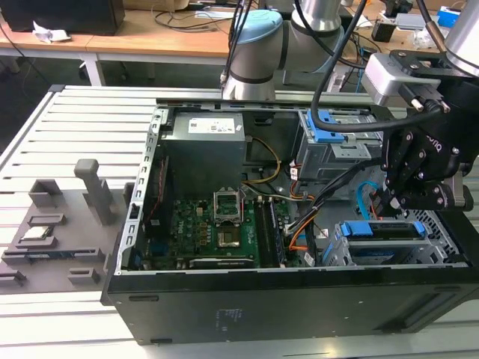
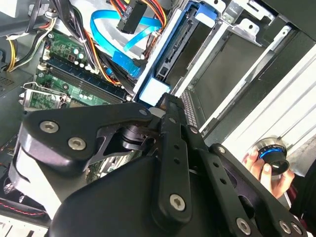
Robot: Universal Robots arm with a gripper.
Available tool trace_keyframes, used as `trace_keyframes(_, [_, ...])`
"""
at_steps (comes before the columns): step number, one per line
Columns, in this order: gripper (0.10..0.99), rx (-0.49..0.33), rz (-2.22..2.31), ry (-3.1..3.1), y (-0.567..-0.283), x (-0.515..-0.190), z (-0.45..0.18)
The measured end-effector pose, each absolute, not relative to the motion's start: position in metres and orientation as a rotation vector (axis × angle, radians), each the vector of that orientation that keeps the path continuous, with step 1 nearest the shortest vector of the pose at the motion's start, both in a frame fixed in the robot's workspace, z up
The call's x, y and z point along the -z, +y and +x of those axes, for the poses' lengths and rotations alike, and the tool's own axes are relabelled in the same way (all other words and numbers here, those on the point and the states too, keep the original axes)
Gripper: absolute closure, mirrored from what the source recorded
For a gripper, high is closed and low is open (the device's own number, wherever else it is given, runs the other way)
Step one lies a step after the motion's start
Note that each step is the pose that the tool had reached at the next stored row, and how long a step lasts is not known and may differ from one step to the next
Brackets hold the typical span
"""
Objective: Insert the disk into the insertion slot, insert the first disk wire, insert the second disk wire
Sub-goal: 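Insert the disk into the insertion slot, then insert the first disk wire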
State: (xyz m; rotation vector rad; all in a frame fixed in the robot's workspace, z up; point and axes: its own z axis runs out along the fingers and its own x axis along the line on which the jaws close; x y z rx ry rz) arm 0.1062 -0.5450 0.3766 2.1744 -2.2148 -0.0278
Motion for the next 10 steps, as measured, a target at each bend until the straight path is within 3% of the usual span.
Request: trace_keyframes(10, [0.980,0.027,2.174,-2.214,-0.5450,-0.3756,0.1097])
